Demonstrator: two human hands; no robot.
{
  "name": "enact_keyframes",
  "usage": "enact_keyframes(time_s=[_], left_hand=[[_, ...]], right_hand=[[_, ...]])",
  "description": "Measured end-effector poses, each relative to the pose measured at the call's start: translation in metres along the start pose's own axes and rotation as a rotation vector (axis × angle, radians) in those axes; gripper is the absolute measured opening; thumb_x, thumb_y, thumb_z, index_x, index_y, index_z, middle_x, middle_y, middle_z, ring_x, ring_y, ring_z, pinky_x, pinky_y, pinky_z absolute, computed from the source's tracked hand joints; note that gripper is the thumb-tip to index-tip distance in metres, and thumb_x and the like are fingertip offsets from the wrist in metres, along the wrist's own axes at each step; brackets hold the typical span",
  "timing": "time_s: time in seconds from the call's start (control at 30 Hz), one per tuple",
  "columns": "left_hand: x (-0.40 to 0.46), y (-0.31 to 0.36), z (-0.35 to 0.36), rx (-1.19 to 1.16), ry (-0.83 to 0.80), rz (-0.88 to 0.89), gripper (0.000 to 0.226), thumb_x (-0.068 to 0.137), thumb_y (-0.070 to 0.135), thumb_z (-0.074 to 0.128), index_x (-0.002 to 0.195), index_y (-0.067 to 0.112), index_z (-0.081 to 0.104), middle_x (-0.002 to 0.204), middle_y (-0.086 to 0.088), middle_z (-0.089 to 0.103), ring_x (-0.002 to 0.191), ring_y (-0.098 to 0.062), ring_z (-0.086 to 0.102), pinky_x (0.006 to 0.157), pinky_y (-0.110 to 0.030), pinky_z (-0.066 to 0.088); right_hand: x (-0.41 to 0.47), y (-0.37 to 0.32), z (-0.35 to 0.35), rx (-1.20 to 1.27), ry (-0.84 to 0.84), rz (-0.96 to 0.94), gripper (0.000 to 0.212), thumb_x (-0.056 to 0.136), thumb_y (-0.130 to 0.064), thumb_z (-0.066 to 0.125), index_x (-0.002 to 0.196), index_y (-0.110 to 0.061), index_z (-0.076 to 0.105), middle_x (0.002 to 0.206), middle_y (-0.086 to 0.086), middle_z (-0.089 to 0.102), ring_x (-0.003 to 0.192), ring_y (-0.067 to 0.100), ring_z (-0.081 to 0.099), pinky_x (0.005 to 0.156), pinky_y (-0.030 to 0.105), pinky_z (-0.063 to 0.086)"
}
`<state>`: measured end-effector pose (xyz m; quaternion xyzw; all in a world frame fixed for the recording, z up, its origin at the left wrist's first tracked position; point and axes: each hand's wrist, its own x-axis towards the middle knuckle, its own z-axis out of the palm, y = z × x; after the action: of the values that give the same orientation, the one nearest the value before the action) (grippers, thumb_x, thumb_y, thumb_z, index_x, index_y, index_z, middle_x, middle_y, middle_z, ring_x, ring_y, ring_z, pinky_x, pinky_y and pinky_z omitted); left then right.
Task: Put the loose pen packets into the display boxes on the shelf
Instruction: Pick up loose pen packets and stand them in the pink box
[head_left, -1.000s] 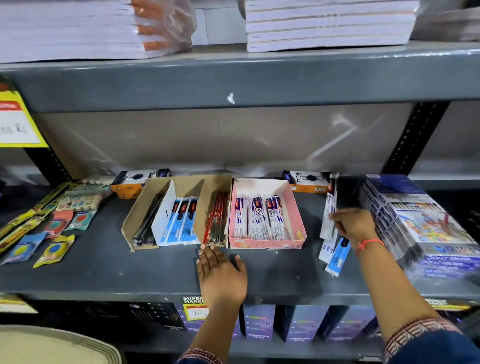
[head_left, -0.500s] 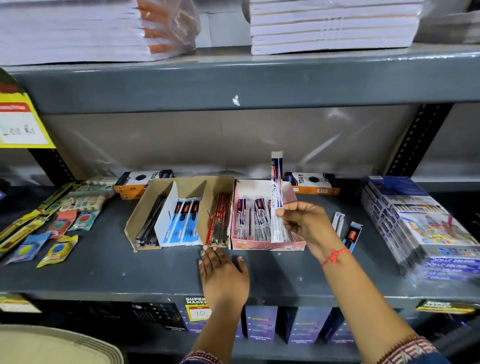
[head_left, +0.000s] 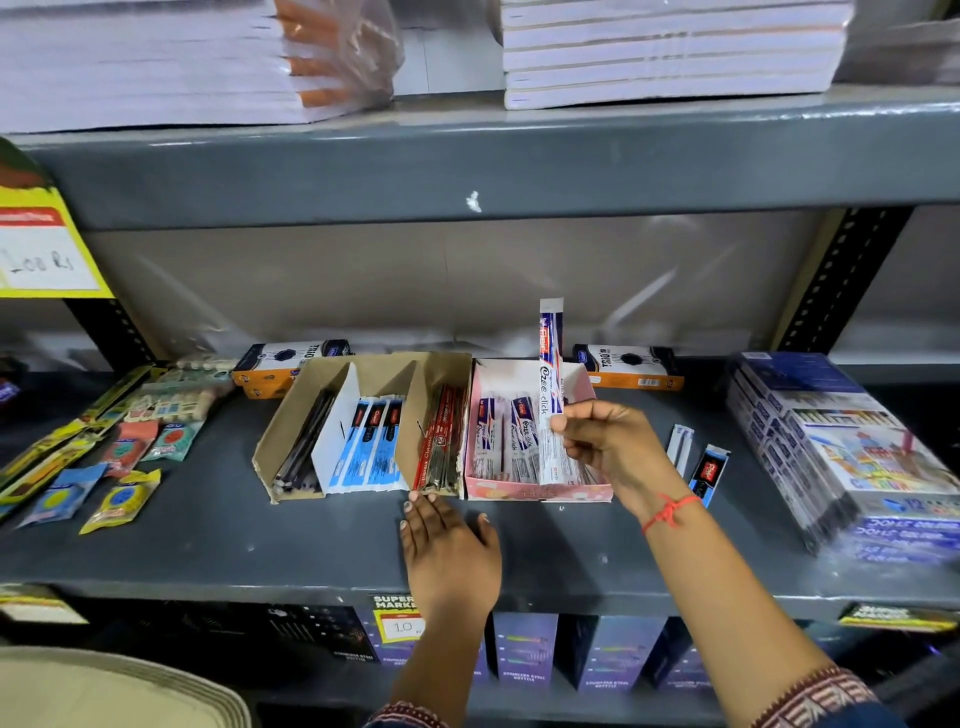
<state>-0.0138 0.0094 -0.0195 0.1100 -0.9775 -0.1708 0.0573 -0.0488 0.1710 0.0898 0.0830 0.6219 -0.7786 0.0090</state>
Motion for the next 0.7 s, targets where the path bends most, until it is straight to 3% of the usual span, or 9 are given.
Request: enact_keyframes(time_s=[0.2, 0.23, 0.3, 0.37, 0.5, 0.7], left_hand=[[0.000, 0.000, -0.002, -0.014, -0.026, -0.005, 0.069, 0.096, 0.044, 0.025, 0.143, -0.002, 0.004, 0.155, -0.022, 0.011, 0.144, -0.031, 0.008, 0.118, -0.037, 0.004], [0.000, 0.001, -0.003, -0.016, -0.030, -0.008, 0.070, 0.096, 0.044, 0.025, 0.143, -0.002, 0.002, 0.155, -0.022, 0.010, 0.144, -0.031, 0.008, 0.118, -0.037, 0.003], [0.000, 0.001, -0.004, -0.021, -0.039, -0.015, 0.070, 0.096, 0.044, 0.024, 0.144, -0.001, 0.000, 0.156, -0.021, 0.007, 0.144, -0.030, 0.005, 0.118, -0.037, 0.002], [0.000, 0.002, -0.005, -0.026, -0.046, -0.019, 0.071, 0.096, 0.045, 0.024, 0.144, -0.001, -0.001, 0.156, -0.020, 0.006, 0.145, -0.030, 0.004, 0.118, -0.036, 0.001], [0.000, 0.001, -0.005, -0.030, -0.056, -0.026, 0.070, 0.095, 0.045, 0.023, 0.144, 0.001, -0.002, 0.156, -0.020, 0.006, 0.145, -0.029, 0.003, 0.118, -0.036, 0.001], [0.001, 0.001, -0.004, -0.032, -0.057, -0.031, 0.070, 0.095, 0.044, 0.024, 0.144, 0.000, -0.002, 0.156, -0.019, 0.006, 0.144, -0.029, 0.004, 0.118, -0.037, 0.001]], right_hand=[[0.019, 0.007, -0.012, -0.185, 0.208, 0.107, 0.023, 0.077, 0.006, 0.068, 0.061, -0.009, 0.059, 0.041, 0.001, 0.058, 0.029, 0.004, 0.048, 0.034, 0.011, 0.042], [0.023, 0.008, -0.015, -0.280, 0.252, 0.098, 0.025, 0.077, 0.006, 0.068, 0.060, -0.010, 0.057, 0.047, 0.005, 0.059, 0.033, 0.008, 0.050, 0.036, 0.014, 0.045], [0.033, 0.011, -0.019, -0.577, 0.313, 0.063, 0.026, 0.077, 0.002, 0.067, 0.060, -0.014, 0.055, 0.069, 0.014, 0.066, 0.058, 0.022, 0.060, 0.062, 0.029, 0.058], [0.038, 0.010, -0.017, -0.867, 0.310, 0.047, 0.013, 0.078, -0.002, 0.060, 0.069, -0.011, 0.061, 0.090, 0.018, 0.071, 0.083, 0.030, 0.066, 0.085, 0.039, 0.055], [0.045, 0.010, -0.006, -1.136, 0.264, 0.077, 0.027, 0.085, -0.004, 0.050, 0.110, -0.002, 0.059, 0.111, 0.021, 0.066, 0.102, 0.036, 0.063, 0.086, 0.040, 0.050], [0.051, 0.018, 0.006, -1.291, 0.233, 0.056, 0.031, 0.087, 0.000, 0.039, 0.113, 0.002, 0.055, 0.115, 0.025, 0.062, 0.105, 0.042, 0.061, 0.089, 0.047, 0.051]])
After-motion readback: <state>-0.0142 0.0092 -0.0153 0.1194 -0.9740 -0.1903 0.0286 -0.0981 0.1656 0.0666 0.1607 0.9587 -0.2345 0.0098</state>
